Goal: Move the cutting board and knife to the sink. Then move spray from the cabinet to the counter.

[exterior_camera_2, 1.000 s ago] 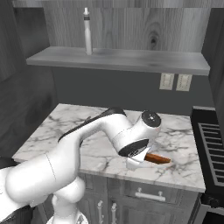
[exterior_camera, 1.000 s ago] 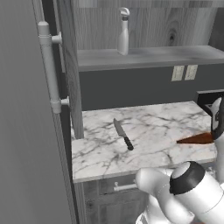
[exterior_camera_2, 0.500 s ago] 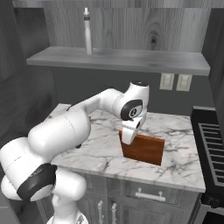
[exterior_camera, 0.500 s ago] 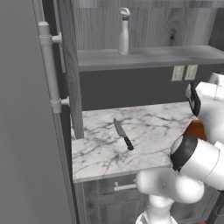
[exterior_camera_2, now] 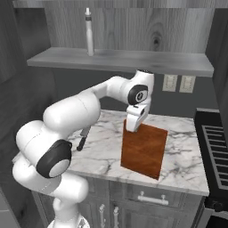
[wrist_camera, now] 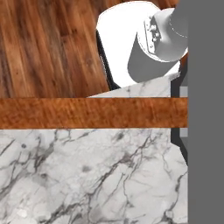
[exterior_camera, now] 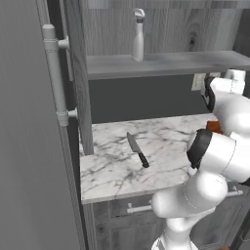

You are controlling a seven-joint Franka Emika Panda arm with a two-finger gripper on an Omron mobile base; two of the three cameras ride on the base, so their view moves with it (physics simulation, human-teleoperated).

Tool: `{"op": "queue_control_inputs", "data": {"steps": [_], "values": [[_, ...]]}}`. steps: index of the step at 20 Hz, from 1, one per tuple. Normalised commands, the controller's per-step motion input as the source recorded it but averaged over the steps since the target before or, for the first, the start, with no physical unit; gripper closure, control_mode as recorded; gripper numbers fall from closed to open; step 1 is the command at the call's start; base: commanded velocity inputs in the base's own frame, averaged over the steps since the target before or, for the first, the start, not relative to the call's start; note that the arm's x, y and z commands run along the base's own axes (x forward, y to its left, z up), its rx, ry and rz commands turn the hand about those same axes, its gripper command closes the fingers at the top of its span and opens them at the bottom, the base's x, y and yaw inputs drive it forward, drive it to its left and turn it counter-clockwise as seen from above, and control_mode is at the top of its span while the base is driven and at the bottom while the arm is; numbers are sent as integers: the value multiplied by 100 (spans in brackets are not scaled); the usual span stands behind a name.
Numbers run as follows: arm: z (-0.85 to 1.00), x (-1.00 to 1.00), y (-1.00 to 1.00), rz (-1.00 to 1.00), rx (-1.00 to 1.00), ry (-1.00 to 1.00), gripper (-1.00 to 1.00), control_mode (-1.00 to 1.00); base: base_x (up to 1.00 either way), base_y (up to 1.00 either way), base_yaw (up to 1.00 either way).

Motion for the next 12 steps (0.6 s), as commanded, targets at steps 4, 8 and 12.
{"op": "queue_control_inputs", "data": {"steps": [4,8,12], "values": [[1,-34,8,0,0,-5,100,-100,0,0,0],[7,-27,7,0,0,-3,100,-100,0,0,0],[20,-21,9,0,0,-3,100,-100,0,0,0]]}}
